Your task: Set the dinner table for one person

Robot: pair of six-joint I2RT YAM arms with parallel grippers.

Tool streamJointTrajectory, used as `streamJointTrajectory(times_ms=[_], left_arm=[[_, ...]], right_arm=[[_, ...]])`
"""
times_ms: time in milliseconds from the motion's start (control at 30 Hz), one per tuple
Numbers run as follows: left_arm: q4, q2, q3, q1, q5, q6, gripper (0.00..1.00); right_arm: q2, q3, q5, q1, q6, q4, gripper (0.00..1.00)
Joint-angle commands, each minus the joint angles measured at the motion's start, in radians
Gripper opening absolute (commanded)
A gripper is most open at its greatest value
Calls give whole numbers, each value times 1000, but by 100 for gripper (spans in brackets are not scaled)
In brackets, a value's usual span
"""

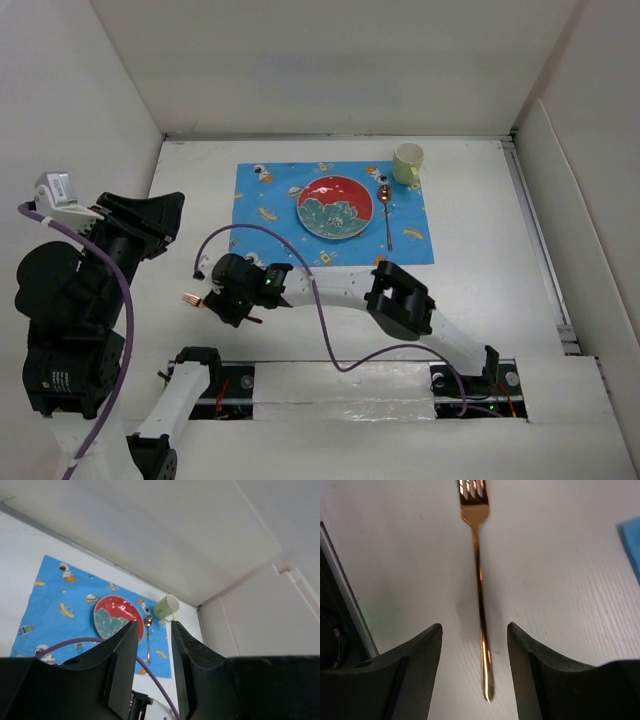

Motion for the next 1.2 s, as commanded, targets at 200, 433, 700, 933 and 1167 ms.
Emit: streamJointTrajectory(times_ms=[200, 433, 700, 933, 1167], left_arm=[[-79, 16, -33, -3, 45, 72, 29], [-91, 16, -23, -3, 34, 121, 30], [-61, -14, -87, -3, 46, 94, 29], [-45, -59, -275, -3, 61, 45, 28], [-36, -83, -345, -3, 61, 38, 28]], right_arm=[[219, 272, 120, 54, -77, -37, 61], [304, 355, 335, 106, -54, -65, 0], [114, 377, 392, -45, 212, -83, 0], [50, 387, 426, -247, 397, -91, 0], [153, 511, 415, -370, 448, -145, 0]])
